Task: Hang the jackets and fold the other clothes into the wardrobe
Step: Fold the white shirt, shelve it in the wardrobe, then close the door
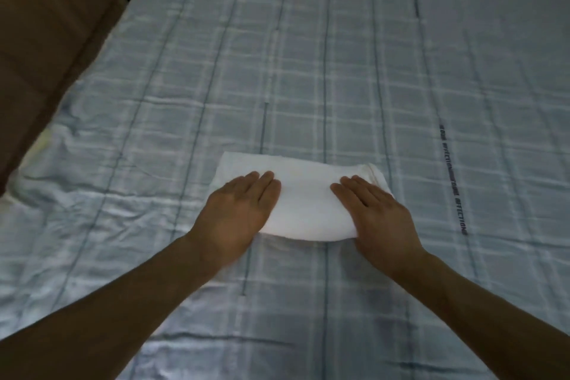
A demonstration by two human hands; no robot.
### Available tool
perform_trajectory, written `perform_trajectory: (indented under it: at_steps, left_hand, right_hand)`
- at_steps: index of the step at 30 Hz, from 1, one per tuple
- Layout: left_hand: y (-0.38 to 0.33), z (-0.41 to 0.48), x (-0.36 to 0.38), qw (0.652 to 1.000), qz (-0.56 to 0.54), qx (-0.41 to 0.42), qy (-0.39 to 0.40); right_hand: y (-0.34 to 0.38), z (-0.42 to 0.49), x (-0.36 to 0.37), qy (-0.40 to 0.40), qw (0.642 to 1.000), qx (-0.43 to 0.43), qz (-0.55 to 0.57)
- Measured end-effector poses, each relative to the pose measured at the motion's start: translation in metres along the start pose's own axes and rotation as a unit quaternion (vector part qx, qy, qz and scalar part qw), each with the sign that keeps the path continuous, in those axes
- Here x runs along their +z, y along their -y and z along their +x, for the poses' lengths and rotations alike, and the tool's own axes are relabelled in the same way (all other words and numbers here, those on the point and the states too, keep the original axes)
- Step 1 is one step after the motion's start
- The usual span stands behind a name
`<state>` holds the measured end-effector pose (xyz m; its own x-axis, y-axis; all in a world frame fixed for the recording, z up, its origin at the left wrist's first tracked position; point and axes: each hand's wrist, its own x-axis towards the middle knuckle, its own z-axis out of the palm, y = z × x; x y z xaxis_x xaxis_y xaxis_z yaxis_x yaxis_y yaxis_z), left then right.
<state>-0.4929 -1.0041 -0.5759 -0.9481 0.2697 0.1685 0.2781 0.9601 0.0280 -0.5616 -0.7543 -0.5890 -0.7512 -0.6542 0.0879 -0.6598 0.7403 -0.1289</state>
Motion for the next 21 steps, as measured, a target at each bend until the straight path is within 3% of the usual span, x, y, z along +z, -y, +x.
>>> perform_trajectory:
  at_steps: [7, 13, 21]
  left_hand:
    - [-0.015, -0.038, -0.13, 0.997, 0.041, -0.061, 0.002]
    - [-0.037, -0.083, -0.296, 0.986, 0.132, -0.102, -0.003]
    - [-0.057, -0.204, -0.505, 0.948, 0.239, -0.205, -0.037]
  right_hand:
    - [0.039, -0.002, -0.107, -0.048, 0.997, -0.061, 0.004]
    - [0.1, -0.01, -0.238, -0.091, 0.986, -0.138, 0.009]
    - [0.24, -0.002, -0.397, -0.23, 0.929, -0.286, 0.047]
